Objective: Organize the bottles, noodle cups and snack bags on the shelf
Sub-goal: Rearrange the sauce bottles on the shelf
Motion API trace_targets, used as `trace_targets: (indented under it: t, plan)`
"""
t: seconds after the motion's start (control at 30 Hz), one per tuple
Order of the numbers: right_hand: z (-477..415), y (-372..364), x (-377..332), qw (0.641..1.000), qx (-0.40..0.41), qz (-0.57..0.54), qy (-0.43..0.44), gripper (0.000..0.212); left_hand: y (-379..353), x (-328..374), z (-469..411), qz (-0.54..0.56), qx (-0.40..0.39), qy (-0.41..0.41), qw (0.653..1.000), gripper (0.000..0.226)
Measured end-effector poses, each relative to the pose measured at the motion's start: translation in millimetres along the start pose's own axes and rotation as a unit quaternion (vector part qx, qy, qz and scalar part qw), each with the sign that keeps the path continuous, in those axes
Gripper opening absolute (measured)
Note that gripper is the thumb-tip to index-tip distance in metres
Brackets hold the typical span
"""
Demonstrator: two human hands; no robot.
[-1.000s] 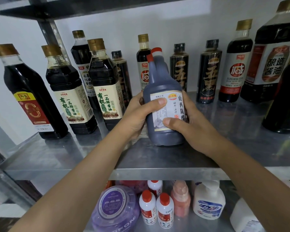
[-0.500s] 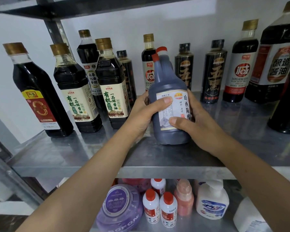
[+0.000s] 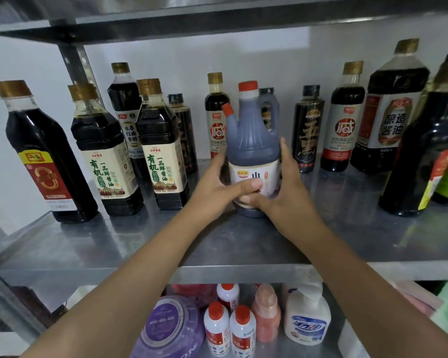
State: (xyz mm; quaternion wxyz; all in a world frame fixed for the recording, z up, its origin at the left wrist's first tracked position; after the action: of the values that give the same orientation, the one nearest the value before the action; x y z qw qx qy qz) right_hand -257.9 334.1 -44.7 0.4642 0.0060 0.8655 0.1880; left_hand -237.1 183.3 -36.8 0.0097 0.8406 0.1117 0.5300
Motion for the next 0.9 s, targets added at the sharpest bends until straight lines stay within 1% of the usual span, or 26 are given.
trace_targets:
  t: [0.1, 0.17, 0.23, 0.33, 0.43, 0.5, 0.57, 0.7, 0.9]
  plan:
    - [0.1, 2.1, 0.8, 1.000, 0.003, -0.025, -0.003, 0.104, 3.1, -0.3, 0.5, -0.002, -0.027, -0.010, 1.000, 0.079]
    - [-0.3, 2.6, 2.3, 0.999, -0.011, -0.039, -0.005, 0.088, 4.1, -0.4, 1.7, -0.008, -0.025, -0.004, 1.000, 0.078]
    - [-0.6, 3.3, 5.3, 0.999, -0.017, -0.046, -0.015, 0.080, 4.9, 1.3, 2.6, -0.019, -0.010, -0.011, 1.000, 0.077]
    - [0.1, 2.3, 8.1, 0.999, -0.013, -0.043, -0.023, 0.078, 5.5, 4.6, 2.4, -0.023, 0.013, -0.018, 0.999, 0.079]
    - [-5.1, 0.1, 8.1, 0.999, -0.018, -0.026, -0.028, 0.076, 3.3, 3.6, 0.5, -0.022, 0.015, -0.002, 1.000, 0.078]
    - [-12.1, -2.6, 7.8, 0.998, -0.037, -0.018, -0.039, 0.074, 5.9, 0.8, -1.1, -0.024, 0.033, 0.001, 0.999, 0.073]
    - [-18.4, -7.1, 6.7, 0.998, -0.049, -0.016, -0.043, 0.076, 10.2, -0.7, -2.2, -0.022, 0.051, 0.004, 0.998, 0.067]
    - [-24.4, -19.0, 3.9, 0.998, -0.040, -0.013, -0.040, 0.075, 19.3, 0.0, -2.7, -0.029, 0.065, 0.015, 0.997, 0.058]
    - [-28.9, -27.5, 2.6, 0.997, -0.052, -0.034, -0.045, 0.072, 25.0, 4.4, -1.1, -0.038, 0.086, 0.012, 0.996, 0.075]
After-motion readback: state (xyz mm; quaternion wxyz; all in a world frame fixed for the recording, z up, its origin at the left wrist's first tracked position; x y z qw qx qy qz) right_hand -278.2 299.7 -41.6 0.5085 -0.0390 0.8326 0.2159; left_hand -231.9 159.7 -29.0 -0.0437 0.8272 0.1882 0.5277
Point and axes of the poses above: each hand's wrist, its own z-axis away from the middle knuckle, its own y-axis out of the back of the hand, x = y × z, the point moved 4 cm from there along -z, towards the middle knuckle, and after that the axes turned 1 degree about z, right-handed, at the moved point
